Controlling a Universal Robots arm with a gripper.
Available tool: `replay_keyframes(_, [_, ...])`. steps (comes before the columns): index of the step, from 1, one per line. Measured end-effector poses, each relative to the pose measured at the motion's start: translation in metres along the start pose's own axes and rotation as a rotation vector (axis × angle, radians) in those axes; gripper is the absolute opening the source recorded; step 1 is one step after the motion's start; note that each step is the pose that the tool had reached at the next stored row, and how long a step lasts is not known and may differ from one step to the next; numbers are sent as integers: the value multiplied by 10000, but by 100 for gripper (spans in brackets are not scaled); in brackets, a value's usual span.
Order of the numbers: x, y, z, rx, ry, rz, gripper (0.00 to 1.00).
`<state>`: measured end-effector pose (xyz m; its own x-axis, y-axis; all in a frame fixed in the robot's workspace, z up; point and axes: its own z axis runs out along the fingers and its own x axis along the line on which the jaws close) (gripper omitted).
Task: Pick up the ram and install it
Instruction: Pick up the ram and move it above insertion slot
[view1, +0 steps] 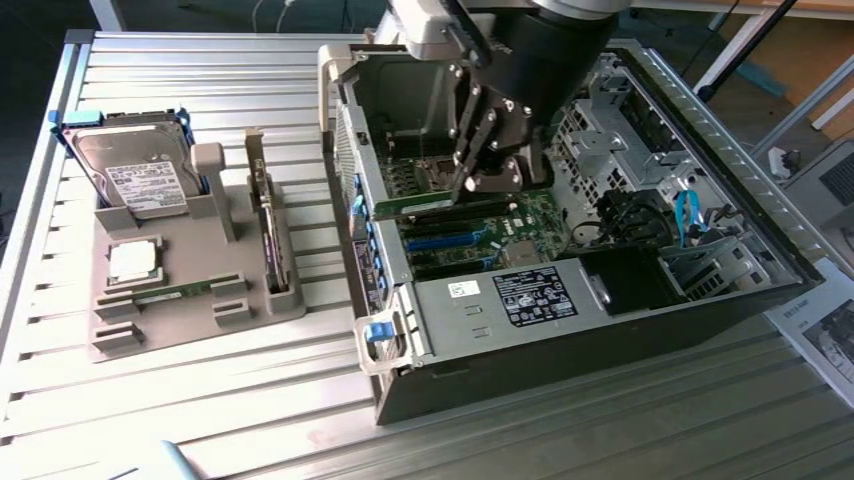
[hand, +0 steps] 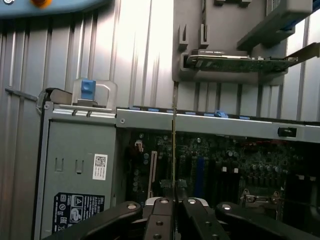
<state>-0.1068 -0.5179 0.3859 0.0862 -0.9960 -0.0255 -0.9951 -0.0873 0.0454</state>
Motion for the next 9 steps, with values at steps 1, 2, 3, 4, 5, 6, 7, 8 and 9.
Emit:
replay_keyframes(1, [5,-45,-2,-1,1,1,13])
replay_keyframes(2, [10,-85,-3,-1,1,0,13])
replay_keyframes(3, [15,-130,-4,0,0,-1,13])
replay_keyframes(4, [21,-175,-6,0,0,-1,13])
replay_keyframes(5, [26,-220,-7,0,0,1,13])
replay_keyframes(6, [30,-258,-9,-1,1,0,13])
replay_keyframes(7, [35,-303,-10,0,0,0,13])
replay_keyframes(8, [40,-343,-11,0,0,-1,13])
replay_keyframes(9, [46,-390,-13,0,0,0,13])
